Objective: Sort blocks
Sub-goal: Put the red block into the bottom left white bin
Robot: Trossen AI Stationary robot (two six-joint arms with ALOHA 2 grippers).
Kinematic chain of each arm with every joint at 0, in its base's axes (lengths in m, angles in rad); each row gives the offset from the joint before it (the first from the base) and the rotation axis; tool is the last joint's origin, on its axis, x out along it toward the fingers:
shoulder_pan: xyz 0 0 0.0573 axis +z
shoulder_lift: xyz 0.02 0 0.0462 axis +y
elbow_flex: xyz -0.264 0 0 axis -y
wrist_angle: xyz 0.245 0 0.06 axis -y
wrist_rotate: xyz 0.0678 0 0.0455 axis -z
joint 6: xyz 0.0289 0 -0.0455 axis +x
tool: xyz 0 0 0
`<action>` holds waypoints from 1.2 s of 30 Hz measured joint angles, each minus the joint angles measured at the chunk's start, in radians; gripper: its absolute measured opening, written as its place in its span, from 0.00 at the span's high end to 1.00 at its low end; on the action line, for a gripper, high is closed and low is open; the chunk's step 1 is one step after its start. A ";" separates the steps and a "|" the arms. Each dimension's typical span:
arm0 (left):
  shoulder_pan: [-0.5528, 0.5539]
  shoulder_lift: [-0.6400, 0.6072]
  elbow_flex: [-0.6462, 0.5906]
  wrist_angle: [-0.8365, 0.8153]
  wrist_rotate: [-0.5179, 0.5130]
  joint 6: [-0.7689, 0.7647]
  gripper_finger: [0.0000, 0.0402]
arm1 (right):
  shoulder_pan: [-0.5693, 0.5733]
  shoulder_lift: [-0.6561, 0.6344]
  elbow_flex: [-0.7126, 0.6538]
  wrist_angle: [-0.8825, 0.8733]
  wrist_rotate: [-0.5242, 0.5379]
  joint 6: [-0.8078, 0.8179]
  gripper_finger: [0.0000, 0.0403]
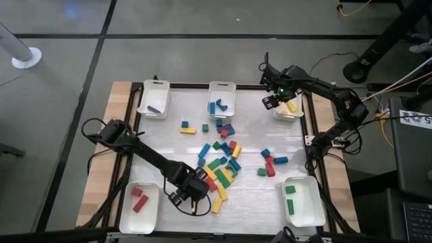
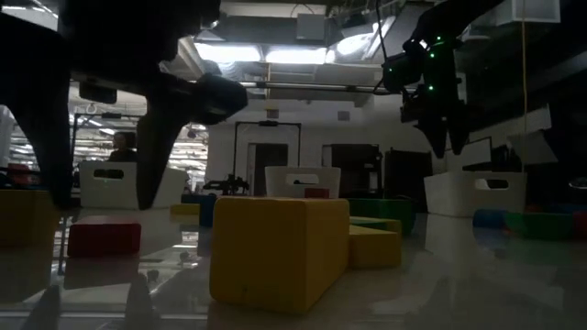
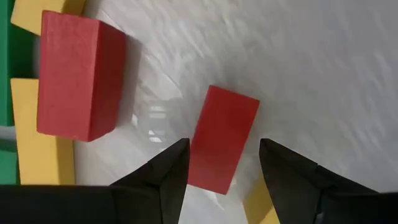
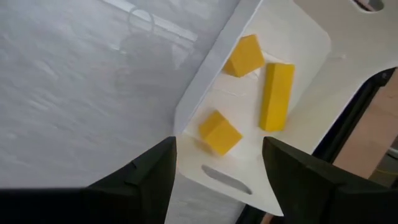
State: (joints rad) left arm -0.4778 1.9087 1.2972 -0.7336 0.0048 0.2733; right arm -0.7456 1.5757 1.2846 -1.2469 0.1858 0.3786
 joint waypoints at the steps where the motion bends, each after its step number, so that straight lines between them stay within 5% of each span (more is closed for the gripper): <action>1: 0.000 0.000 0.000 0.005 -0.004 0.000 0.54 | 0.000 0.000 0.000 0.000 -0.009 0.000 0.41; 17: -0.001 -0.001 0.000 0.044 -0.018 0.046 0.54 | 0.239 0.000 0.000 0.074 -0.022 -0.001 0.41; 36: -0.001 -0.001 0.000 0.043 -0.009 0.082 0.54 | 0.727 0.000 0.000 0.296 -0.022 0.021 0.41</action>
State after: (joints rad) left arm -0.4789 1.9076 1.2972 -0.6903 -0.0043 0.3553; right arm -0.0190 1.5761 1.2846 -0.9512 0.1638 0.3996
